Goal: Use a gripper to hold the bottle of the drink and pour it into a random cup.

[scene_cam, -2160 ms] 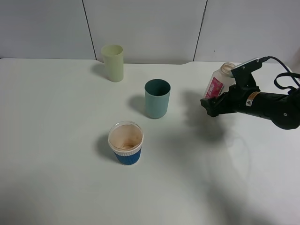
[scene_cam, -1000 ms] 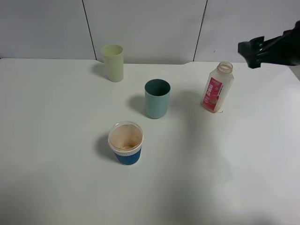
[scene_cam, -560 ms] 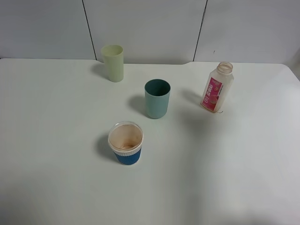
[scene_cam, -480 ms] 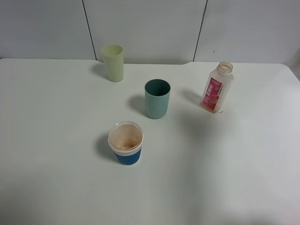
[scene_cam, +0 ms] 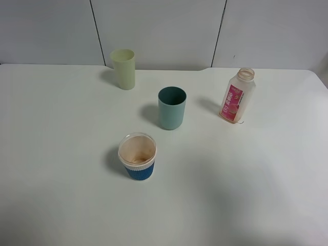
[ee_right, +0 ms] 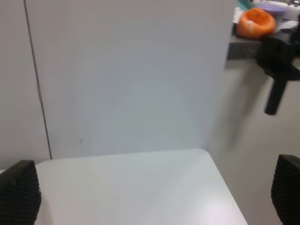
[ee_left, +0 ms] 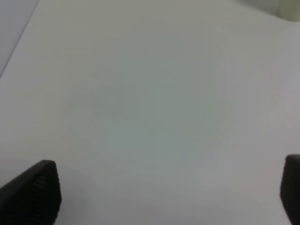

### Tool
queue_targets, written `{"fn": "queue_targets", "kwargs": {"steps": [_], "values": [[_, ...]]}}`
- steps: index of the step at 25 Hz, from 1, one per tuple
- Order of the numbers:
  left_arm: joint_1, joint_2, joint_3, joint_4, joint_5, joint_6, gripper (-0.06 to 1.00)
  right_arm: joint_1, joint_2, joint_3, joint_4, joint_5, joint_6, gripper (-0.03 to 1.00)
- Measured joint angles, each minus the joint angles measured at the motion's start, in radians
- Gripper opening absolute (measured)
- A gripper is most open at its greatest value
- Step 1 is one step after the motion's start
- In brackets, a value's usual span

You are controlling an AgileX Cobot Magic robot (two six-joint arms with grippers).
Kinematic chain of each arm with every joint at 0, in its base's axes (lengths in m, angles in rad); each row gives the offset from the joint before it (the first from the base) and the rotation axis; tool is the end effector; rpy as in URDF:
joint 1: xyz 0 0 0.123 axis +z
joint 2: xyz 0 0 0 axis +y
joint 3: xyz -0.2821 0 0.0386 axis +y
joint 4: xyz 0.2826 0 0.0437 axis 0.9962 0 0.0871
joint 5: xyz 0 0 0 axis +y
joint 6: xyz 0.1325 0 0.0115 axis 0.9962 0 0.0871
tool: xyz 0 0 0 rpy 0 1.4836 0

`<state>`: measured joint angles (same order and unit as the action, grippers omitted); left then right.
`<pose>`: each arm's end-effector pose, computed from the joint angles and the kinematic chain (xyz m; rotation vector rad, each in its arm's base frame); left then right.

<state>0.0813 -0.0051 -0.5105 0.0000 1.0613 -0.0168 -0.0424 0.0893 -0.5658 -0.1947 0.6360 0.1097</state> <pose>0.0610 0.0050 0.2786 -0.0995 2.0271 0.0407 0.0847 -0.0189 0.3466 0.0841 1.6339 -0.1631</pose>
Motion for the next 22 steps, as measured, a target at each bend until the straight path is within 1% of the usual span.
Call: {"fn": "queue_targets", "kwargs": {"steps": [3, 6, 8, 12, 14, 17, 22], "values": [[0.000, 0.000, 0.000, 0.000, 0.000, 0.000, 0.93, 0.000, -0.072, 0.000, 0.000, 0.134, -0.011, 0.98], [0.000, 0.000, 0.000, 0.000, 0.000, 0.000, 0.93, 0.000, -0.092, 0.000, 0.009, 0.273, -0.061, 0.98], [0.000, 0.000, 0.000, 0.000, 0.000, 0.000, 0.93, 0.000, -0.092, 0.000, 0.033, 0.361, -0.098, 0.98], [0.000, 0.000, 0.000, 0.000, 0.000, 0.000, 0.93, 0.000, -0.092, 0.000, 0.090, 0.479, -0.178, 0.98], [0.000, 0.000, 0.000, 0.000, 0.000, 0.000, 0.93, 0.000, -0.092, 0.000, 0.112, 0.516, -0.209, 0.98], [0.000, 0.000, 0.000, 0.000, 0.000, 0.000, 0.93, 0.000, -0.092, 0.000, 0.132, 0.535, -0.225, 0.98], [0.000, 0.000, 0.000, 0.000, 0.000, 0.000, 0.93, 0.000, -0.092, 0.031, 0.188, 0.506, -0.227, 0.98]]}}
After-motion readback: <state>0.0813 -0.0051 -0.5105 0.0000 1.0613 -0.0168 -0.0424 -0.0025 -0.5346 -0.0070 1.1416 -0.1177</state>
